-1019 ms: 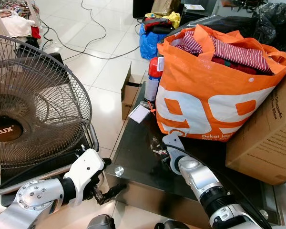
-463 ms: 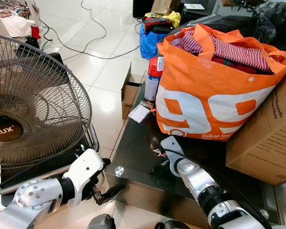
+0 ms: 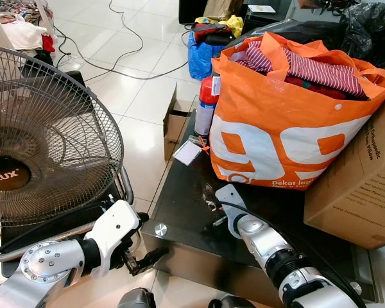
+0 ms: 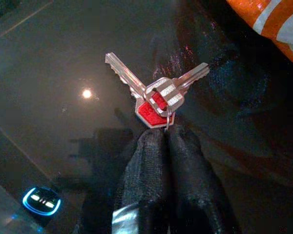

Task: Hang keys on a hook

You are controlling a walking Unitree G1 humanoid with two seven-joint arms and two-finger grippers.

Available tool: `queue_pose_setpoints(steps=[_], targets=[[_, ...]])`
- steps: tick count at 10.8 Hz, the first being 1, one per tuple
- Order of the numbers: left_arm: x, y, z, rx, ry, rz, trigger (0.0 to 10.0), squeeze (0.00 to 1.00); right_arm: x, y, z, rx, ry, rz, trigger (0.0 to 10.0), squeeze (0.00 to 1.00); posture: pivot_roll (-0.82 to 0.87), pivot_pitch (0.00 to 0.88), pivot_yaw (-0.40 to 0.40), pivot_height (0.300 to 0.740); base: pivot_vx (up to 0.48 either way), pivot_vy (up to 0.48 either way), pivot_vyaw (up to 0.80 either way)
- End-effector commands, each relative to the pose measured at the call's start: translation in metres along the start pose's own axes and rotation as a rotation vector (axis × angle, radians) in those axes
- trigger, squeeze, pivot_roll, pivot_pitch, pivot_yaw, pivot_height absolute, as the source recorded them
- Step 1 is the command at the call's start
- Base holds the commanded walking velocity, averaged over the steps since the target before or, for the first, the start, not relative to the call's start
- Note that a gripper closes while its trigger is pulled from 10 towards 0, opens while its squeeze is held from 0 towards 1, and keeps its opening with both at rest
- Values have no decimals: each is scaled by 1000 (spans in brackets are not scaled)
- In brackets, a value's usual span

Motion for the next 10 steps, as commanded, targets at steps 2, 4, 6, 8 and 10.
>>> queue_pose_setpoints(steps=[2, 4, 6, 8, 10], targets=[[-2, -2, -2, 6, -1, -13, 10000, 0, -2, -1, -1, 5, -2, 5, 0, 0, 29, 115, -50, 740, 0, 0, 0], [0, -6, -4, 0, -1, 0, 10000, 0, 0, 1, 6, -28, -14, 52, 0, 0, 15, 79, -56, 740, 0, 0, 0], [5, -12, 0, -39, 21, 51, 10000, 0, -6, 8, 21, -89, -39, 103, 0, 0, 11, 1, -62, 740, 0, 0, 0], [13, -18, 4, -92, 61, 152, 10000, 0, -19, 26, 24, -129, -1, 150, 0, 0, 0, 0, -48, 740, 0, 0, 0], [29, -29, 9, -133, 79, 297, 10000, 0, -30, 51, 32, -193, -13, 158, 0, 0, 0, 0, -51, 740, 0, 0, 0]])
Point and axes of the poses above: a point about 5 cm out from each wrist's last joint towards the gripper, its own y axis pointing back from the gripper into the wrist, its own z axis along the axis of the wrist's last joint, x = y × z, the point moved 4 cm from there along -y, pointing out of the wrist towards the gripper, and after that the axes turned 10 degrees about -y, right-handed, at the moved point
